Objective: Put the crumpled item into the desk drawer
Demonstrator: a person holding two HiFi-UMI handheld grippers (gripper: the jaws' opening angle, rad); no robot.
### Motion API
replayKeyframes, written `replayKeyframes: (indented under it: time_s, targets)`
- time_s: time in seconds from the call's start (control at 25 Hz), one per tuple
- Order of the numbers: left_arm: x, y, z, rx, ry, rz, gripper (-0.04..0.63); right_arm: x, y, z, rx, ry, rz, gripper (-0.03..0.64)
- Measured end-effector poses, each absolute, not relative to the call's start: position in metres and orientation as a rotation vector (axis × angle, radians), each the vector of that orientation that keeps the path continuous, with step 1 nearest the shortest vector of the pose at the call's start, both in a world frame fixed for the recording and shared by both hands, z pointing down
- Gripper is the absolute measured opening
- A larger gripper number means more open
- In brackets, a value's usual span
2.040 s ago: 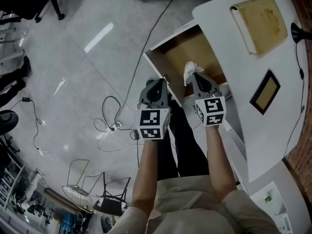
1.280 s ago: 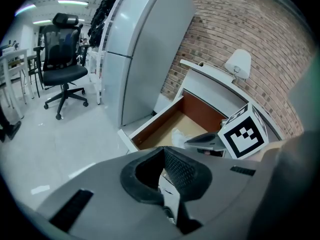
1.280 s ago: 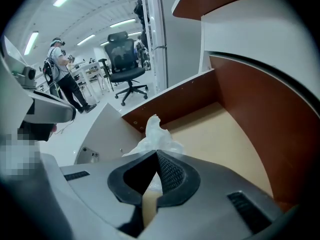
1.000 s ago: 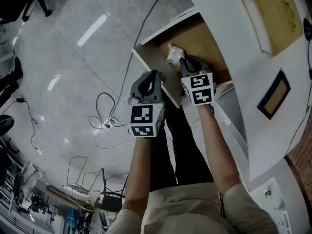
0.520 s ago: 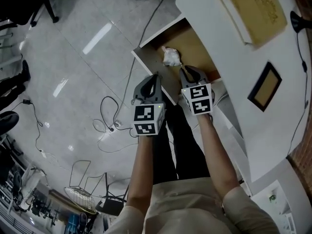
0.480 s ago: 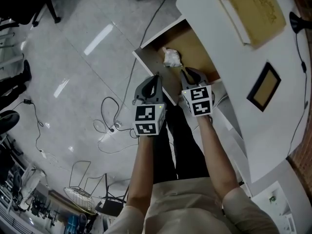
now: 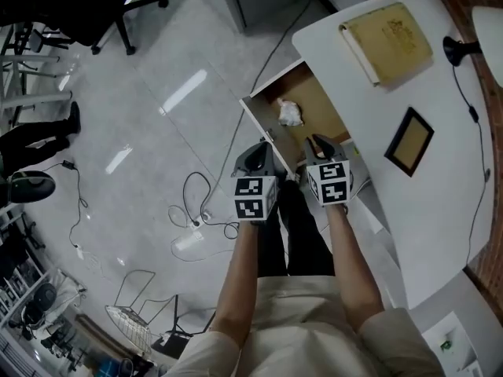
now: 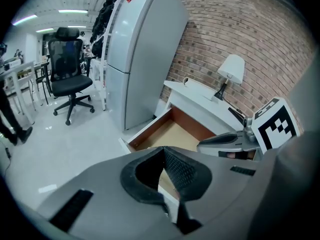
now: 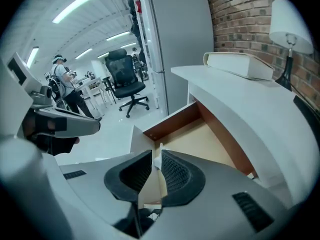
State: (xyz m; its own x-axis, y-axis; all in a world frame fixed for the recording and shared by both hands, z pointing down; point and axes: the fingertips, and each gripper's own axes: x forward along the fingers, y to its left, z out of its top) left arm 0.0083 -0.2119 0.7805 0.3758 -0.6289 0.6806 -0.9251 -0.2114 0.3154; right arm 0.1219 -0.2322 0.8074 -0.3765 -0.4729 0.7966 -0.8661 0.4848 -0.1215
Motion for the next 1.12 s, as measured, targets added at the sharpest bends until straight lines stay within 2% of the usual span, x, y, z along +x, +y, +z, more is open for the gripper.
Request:
replayKeyframes:
  time_s: [0.52,0.88,1.12]
  targets:
    - [-0.016,-0.192,0.683,1.941,-1.433,0.523,0.017,0.117,-0.191,0.709,1.116,-2.105,0.704,0.078]
    - [0.002,-0.178,0.605,2.055,-1.436,0.518,0.017,0.111,-0.178,0.632,1.105,-2.200,0.696,0.077]
    - [0.021,-0.168,0.584,2.120,-1.363,0.492,0.017,0.119,-0.170,0.600,1.111,-2.246,0.704,0.077]
